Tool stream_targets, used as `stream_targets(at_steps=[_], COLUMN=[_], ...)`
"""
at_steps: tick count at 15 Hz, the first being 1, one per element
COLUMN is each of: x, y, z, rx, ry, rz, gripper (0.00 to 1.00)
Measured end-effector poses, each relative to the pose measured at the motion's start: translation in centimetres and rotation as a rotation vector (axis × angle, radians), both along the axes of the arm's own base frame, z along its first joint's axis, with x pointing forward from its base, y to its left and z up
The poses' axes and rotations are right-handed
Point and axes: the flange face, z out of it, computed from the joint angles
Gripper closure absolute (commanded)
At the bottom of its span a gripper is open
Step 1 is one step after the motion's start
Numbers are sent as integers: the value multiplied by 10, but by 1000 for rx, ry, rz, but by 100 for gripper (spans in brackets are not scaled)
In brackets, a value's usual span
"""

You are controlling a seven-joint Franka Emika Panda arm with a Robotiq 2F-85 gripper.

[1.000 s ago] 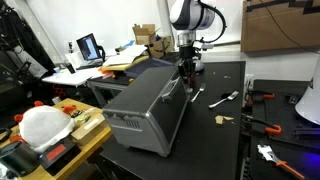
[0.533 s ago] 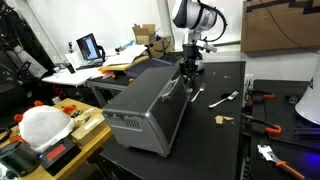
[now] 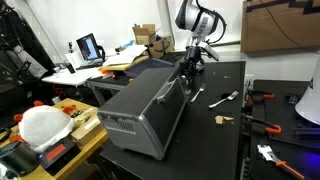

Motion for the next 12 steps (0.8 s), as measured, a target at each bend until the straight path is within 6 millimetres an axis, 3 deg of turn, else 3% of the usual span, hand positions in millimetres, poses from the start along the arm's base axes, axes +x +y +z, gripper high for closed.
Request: stream_targets(at_steps=[6,12], x=[2,3], y=[5,6], z=[-14,-14], rx=[116,116], ry=[4,5], rz=[-17,-19], gripper=[93,93])
